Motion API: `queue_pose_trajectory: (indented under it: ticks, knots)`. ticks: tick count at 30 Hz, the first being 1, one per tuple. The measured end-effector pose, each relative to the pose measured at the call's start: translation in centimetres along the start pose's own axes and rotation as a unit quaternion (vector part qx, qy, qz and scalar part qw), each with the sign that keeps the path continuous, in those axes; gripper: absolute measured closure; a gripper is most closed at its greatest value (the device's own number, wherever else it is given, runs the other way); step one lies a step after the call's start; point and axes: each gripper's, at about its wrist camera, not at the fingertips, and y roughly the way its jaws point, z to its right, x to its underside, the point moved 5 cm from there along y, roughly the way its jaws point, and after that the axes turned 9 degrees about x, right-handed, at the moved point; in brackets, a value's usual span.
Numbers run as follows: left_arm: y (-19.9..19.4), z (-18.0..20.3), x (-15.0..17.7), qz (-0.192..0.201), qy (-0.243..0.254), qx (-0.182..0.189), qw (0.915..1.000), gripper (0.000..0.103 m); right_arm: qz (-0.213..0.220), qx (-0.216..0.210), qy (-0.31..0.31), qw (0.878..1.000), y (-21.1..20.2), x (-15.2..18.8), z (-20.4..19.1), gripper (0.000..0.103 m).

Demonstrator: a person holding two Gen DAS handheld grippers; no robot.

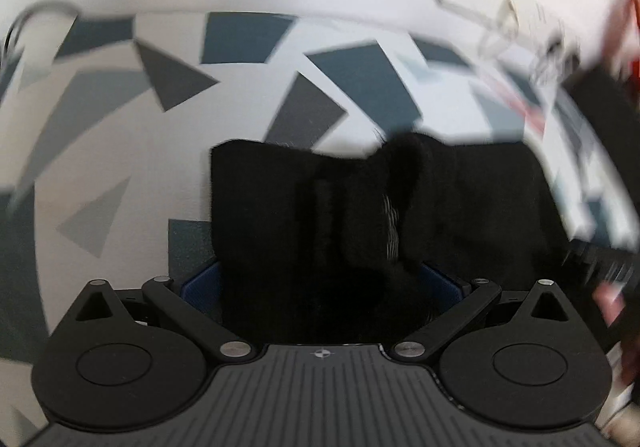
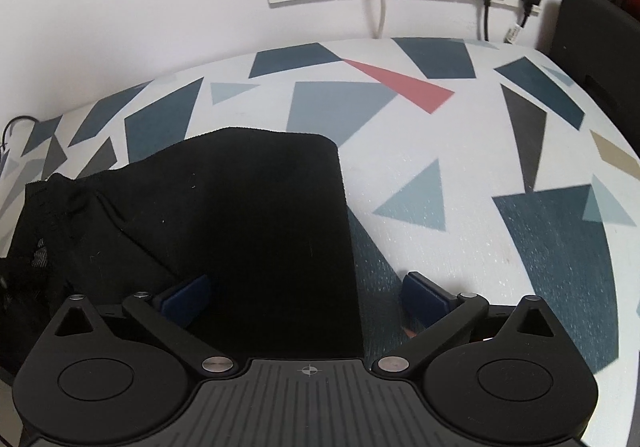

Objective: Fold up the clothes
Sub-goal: 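Fold the cuff end over the garment toward the left gripper and release, then grasp the folded black garment with the left gripper while the right gripper grasps it too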

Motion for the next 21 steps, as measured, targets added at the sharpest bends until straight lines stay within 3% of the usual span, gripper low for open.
queue_pose_trajectory:
  ticks: [12,21]
  knots:
    - [-0.4,-0.3,0.5,0.016,-0.005,-0.003,0.9999,0.0,-0.007,-0.02,-0.026,0.999,0.1,-0.1,0.4,0.001]
    - [-1.3,-0.3,1.9,0.0,0.005,-0.005,1.0,0.0,-0.025,-0.032,-0.041,0.998,-1.2,1.3,-0.5,0.002]
